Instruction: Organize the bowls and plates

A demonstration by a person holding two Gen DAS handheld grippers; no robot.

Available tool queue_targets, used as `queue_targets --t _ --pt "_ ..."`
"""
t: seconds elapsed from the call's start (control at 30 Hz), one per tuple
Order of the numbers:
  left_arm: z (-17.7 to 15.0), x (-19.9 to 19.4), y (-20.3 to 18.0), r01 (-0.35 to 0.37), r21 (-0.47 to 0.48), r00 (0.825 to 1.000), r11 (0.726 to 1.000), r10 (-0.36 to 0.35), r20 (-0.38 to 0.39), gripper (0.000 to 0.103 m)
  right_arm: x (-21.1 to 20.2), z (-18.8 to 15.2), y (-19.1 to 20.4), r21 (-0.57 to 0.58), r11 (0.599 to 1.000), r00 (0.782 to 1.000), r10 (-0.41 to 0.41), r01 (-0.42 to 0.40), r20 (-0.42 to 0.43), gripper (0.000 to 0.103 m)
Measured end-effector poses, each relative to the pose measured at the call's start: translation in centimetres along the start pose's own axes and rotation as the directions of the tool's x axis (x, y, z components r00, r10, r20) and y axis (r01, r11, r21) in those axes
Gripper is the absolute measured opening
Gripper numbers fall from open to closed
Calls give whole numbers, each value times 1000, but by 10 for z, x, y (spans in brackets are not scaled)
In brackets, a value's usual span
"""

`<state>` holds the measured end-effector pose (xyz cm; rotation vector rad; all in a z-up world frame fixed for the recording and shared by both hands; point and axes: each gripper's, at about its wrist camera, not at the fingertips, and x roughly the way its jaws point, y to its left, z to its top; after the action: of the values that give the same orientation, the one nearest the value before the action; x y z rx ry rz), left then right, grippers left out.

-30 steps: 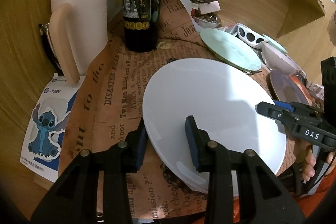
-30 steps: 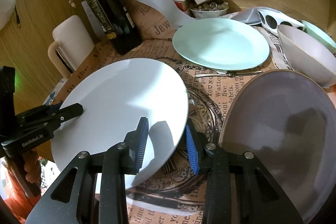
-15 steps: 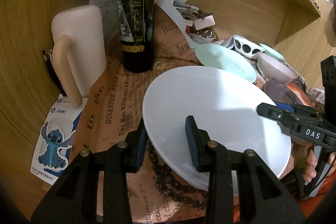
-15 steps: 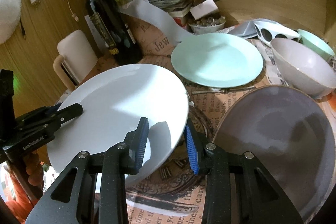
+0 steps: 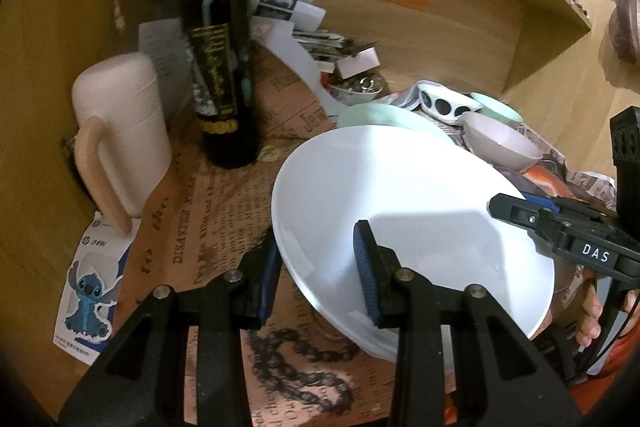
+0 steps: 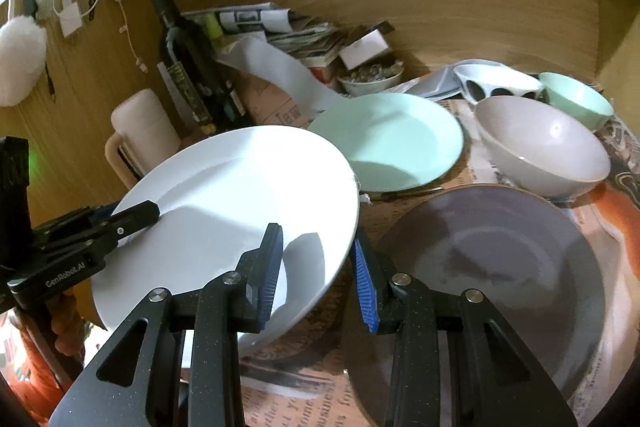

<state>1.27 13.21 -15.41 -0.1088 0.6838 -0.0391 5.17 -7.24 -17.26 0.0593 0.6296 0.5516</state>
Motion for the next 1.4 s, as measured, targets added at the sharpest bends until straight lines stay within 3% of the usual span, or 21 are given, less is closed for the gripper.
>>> queue_targets --t 0.77,1.4 --pt "12 12 -82 86 83 996 993 -86 3 36 -56 -17 -62 82 994 995 -74 69 63 32" --pt "3 34 -130 147 120 988 982 -141 -56 36 -76 -40 -97 146 981 990 -134 126 42 31"
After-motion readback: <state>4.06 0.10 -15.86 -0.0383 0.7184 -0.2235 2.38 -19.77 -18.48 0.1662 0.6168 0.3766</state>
